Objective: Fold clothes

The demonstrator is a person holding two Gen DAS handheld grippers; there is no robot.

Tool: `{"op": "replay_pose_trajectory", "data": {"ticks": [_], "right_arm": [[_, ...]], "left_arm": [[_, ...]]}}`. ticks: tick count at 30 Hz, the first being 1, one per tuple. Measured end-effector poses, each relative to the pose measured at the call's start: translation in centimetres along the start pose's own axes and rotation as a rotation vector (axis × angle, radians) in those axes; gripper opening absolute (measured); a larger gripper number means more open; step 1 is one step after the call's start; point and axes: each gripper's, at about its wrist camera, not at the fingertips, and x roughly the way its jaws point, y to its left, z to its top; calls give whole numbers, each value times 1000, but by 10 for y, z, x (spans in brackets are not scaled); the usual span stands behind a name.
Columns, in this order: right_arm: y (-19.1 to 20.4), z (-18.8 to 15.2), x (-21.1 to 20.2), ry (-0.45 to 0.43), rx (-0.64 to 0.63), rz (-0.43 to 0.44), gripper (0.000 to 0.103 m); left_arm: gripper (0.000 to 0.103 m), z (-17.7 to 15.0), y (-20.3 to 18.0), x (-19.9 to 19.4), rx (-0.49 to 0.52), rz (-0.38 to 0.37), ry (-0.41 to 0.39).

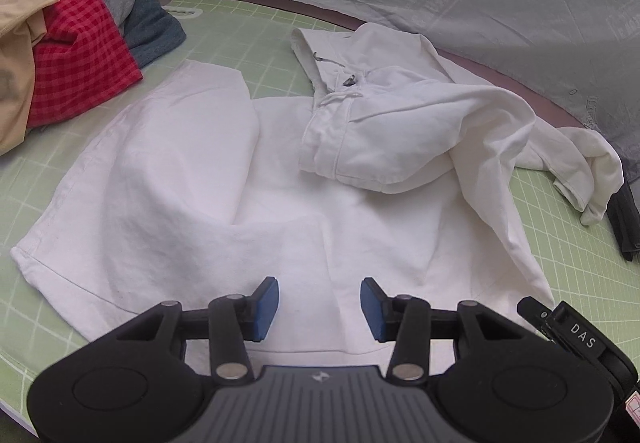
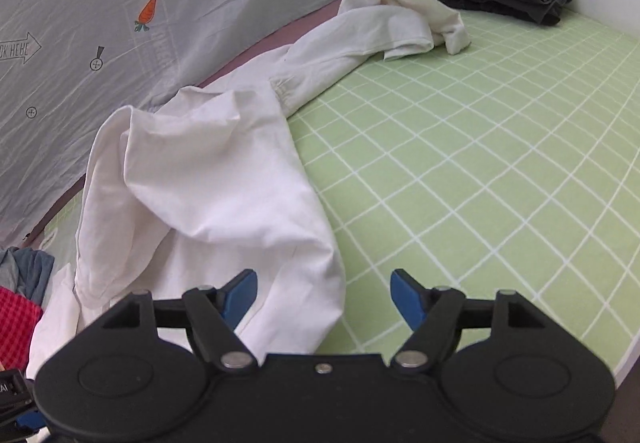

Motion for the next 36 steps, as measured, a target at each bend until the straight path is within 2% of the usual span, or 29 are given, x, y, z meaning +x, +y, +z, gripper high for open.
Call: {"op": "replay_pose_trajectory", "data": {"ticks": [4, 5, 6, 7, 8, 9, 11, 12, 17, 23, 30, 32, 35, 36], "right_arm": [[11, -22, 11, 51, 20, 29, 73], [14, -26, 13, 61, 21, 36, 69], [18, -30, 15, 68, 15, 41, 61], [22, -32, 17, 70, 2, 42, 59], [26, -35, 18, 76, -17, 42, 51], [30, -36, 20, 84, -41, 39, 39], [34, -36, 22, 86, -84, 30, 29], [35, -36, 22, 84, -111, 21, 21], [35, -28, 22, 47, -254, -39, 5], [21, 10, 20, -72, -382, -114, 3], [-3, 75, 35, -160, -430, -126, 3], [-14, 98, 42, -152, -399, -116, 4], [-36, 120, 53, -96, -249, -84, 21], [-43, 119, 56, -74, -192, -75, 33]], "left_arm": [[47, -3, 11, -4, 21, -15, 3], [47, -4, 12, -5, 27, -15, 2], [47, -4, 13, -6, 33, -15, 0], [47, -5, 15, -7, 34, -16, -1], [47, -5, 16, -7, 32, -17, -2], [47, -4, 17, -8, 29, -18, -2], [47, -3, 18, -8, 27, -19, -3], [47, -3, 18, -8, 28, -19, -4], [47, 5, 17, -6, 14, -21, -15], [47, 14, 8, 0, -26, -26, -32], [47, 18, -20, 4, -91, -8, -50], [47, 18, -23, 4, -121, 0, -43], [47, 17, -29, 1, -129, 4, -52], [47, 17, -31, 2, -129, 8, -49]]}}
